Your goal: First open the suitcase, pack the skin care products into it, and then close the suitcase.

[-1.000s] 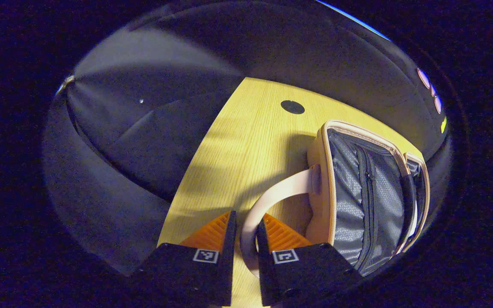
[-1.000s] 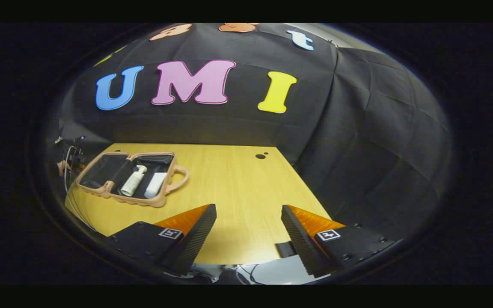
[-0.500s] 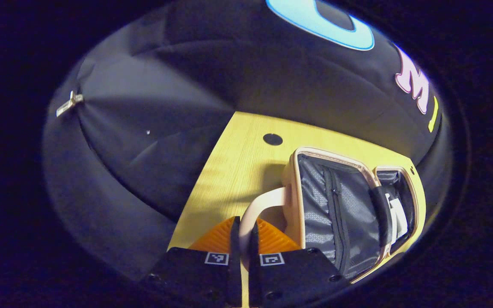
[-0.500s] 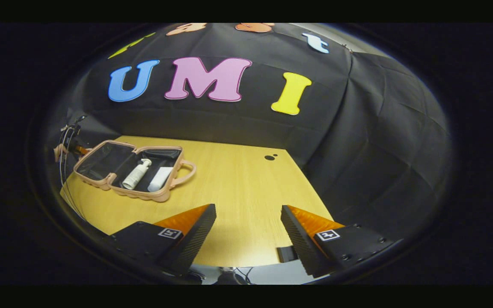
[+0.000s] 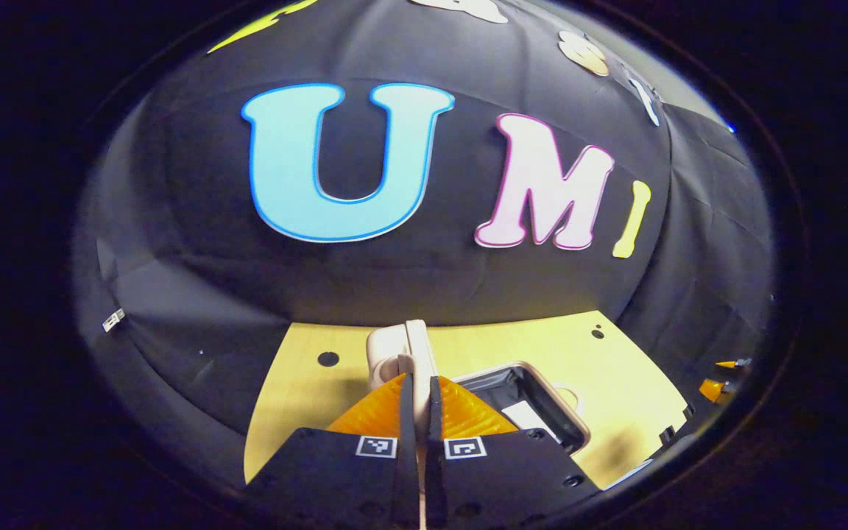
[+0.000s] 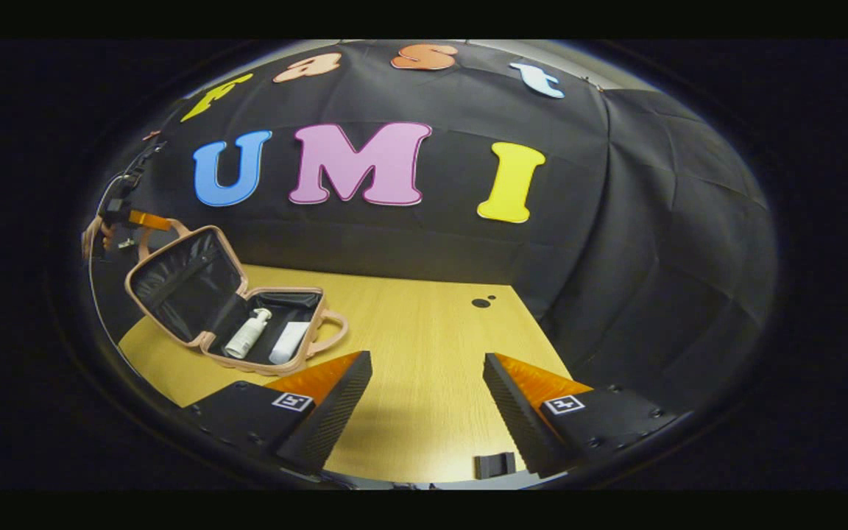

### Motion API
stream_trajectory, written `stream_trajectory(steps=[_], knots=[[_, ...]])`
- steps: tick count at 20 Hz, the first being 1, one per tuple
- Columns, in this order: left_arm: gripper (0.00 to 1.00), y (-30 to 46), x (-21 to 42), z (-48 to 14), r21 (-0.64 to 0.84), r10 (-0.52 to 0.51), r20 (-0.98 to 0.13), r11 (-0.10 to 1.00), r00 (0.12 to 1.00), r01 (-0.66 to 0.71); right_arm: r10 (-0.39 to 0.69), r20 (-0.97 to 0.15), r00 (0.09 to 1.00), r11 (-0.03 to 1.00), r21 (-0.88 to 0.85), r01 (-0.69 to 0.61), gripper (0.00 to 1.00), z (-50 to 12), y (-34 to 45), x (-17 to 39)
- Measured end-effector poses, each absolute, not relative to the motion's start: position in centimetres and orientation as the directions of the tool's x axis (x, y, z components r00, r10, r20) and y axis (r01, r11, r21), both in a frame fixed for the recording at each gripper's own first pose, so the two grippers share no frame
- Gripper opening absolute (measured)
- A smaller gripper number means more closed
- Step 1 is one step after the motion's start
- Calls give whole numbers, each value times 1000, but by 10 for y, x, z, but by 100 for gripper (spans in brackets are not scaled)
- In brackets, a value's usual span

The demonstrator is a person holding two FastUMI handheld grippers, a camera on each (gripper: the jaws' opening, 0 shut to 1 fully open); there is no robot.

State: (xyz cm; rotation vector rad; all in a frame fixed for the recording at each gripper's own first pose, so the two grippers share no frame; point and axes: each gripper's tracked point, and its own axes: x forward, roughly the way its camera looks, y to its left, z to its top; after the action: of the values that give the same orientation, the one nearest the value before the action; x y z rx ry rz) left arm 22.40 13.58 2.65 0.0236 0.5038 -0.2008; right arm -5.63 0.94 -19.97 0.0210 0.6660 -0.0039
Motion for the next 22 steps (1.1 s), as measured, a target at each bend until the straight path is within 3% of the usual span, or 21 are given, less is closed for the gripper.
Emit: stream_trajectory(steps=[6, 11, 17, 19, 22], knots=[[9, -27, 219, 1, -79, -199, -430, 980, 881, 183, 89, -637, 766, 994, 101, -31, 97, -216, -22, -50], [9, -132, 221, -92, -109, -217, -455, 976, 864, 187, 70, -628, 775, 991, 133, 18, 97, -220, -75, -39], [10, -181, 211, -208, -113, -187, -569, 982, 801, 149, 29, -610, 792, 989, 132, 65, 98, -219, -108, -27], [13, -186, 209, -210, -138, -204, -561, 979, 803, 152, 31, -599, 800, 990, 127, 57, 98, -215, -105, -25], [31, -197, 204, -163, -193, -268, -486, 961, 832, 197, 42, -576, 816, 989, 141, 49, 98, -204, -94, -20]])
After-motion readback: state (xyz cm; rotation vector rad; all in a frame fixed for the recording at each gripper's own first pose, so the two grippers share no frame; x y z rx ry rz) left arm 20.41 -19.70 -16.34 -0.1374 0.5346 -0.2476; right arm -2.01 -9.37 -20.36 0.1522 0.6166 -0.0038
